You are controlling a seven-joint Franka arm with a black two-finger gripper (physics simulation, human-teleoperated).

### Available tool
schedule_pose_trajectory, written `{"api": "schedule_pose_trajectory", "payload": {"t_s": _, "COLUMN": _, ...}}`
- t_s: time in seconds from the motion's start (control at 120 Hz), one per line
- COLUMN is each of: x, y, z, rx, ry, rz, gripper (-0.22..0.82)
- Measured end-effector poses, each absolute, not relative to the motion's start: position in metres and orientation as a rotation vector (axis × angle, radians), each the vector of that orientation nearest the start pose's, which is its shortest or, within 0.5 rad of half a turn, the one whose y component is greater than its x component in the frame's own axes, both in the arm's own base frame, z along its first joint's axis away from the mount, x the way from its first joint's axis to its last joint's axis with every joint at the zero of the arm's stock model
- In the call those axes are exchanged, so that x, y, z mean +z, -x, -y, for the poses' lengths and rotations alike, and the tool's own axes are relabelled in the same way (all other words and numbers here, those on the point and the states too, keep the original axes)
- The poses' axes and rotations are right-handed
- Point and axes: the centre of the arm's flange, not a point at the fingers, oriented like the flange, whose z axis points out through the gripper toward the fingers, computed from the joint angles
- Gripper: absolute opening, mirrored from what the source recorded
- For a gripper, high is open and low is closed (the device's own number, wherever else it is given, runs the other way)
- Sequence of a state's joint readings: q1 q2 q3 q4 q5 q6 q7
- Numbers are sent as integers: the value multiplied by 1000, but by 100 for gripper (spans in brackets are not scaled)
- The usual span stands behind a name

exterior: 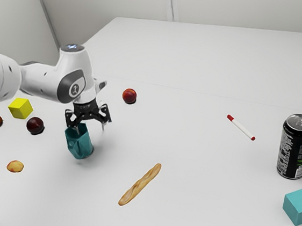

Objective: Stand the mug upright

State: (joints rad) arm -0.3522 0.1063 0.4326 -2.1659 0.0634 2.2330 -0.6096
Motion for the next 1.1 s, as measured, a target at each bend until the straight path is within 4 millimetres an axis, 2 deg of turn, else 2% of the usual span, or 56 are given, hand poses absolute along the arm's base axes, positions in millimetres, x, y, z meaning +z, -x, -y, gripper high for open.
{"api": "schedule_pose_trajectory", "payload": {"t_s": 0.275, "x": 373, "y": -545, "z": -47, "rx": 5, "ry": 2895, "rz": 985, "gripper": 59}}
{"api": "schedule_pose_trajectory", "payload": {"t_s": 0.575, "x": 425, "y": -561, "z": -44, "rx": -27, "ry": 2925, "rz": 890, "gripper": 60}}
{"api": "schedule_pose_trajectory", "payload": {"t_s": 0.783, "x": 483, "y": -576, "z": -48, "rx": -75, "ry": 2958, "rz": 687, "gripper": 60}}
{"api": "schedule_pose_trajectory", "payload": {"t_s": 1.017, "x": 544, "y": -580, "z": -55, "rx": -83, "ry": 2983, "rz": 515, "gripper": 60}}
{"api": "schedule_pose_trajectory", "payload": {"t_s": 1.1, "x": 557, "y": -579, "z": -55, "rx": -71, "ry": 2996, "rz": 455, "gripper": 60}}
